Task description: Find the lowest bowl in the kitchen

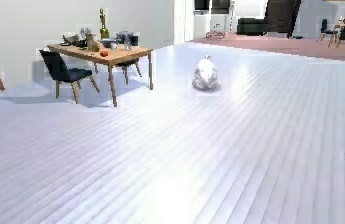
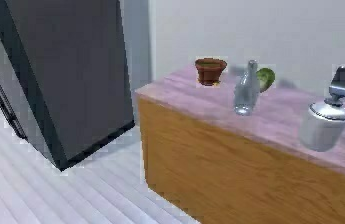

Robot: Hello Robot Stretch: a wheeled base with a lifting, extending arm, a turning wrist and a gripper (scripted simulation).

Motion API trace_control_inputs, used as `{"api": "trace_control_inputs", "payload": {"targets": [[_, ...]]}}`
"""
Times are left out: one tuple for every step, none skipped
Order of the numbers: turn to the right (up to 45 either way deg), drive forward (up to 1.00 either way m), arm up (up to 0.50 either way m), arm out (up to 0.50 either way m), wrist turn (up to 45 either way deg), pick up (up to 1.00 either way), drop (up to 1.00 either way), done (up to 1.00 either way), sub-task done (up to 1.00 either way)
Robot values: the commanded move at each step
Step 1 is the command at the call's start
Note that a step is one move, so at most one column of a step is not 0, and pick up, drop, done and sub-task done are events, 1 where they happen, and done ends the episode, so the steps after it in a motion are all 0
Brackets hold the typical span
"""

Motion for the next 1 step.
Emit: {"api": "trace_control_inputs", "payload": {"targets": [[-42.0,0.0,0.0,0.0,0.0,0.0,0.0,0.0,0.0]]}}
